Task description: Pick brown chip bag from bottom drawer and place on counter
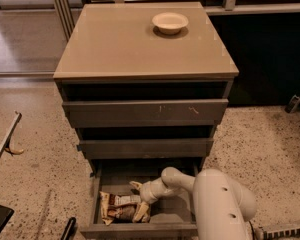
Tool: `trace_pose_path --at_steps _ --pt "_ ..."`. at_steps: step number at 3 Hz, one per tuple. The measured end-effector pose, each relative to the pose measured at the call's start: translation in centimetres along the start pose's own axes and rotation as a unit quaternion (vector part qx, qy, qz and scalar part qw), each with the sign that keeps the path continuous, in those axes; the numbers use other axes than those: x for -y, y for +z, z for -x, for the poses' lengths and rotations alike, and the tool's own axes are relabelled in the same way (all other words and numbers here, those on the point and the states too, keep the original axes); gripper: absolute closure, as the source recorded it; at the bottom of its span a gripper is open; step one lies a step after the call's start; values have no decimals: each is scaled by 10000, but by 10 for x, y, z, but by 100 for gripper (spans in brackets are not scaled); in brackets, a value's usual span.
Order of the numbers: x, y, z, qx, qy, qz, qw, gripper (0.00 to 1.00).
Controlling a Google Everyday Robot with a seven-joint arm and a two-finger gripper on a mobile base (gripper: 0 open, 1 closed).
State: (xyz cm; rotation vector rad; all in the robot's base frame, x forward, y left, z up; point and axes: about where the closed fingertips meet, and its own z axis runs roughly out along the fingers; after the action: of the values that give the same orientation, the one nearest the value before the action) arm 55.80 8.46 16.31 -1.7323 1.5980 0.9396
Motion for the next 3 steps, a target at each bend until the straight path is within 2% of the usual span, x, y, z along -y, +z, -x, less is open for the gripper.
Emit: trace_pose_path --at_steps 1,3 --pt "-4 13 -5 -83 166 137 9997 18" --pt "-8 16 -9 -173 272 86 9994 65"
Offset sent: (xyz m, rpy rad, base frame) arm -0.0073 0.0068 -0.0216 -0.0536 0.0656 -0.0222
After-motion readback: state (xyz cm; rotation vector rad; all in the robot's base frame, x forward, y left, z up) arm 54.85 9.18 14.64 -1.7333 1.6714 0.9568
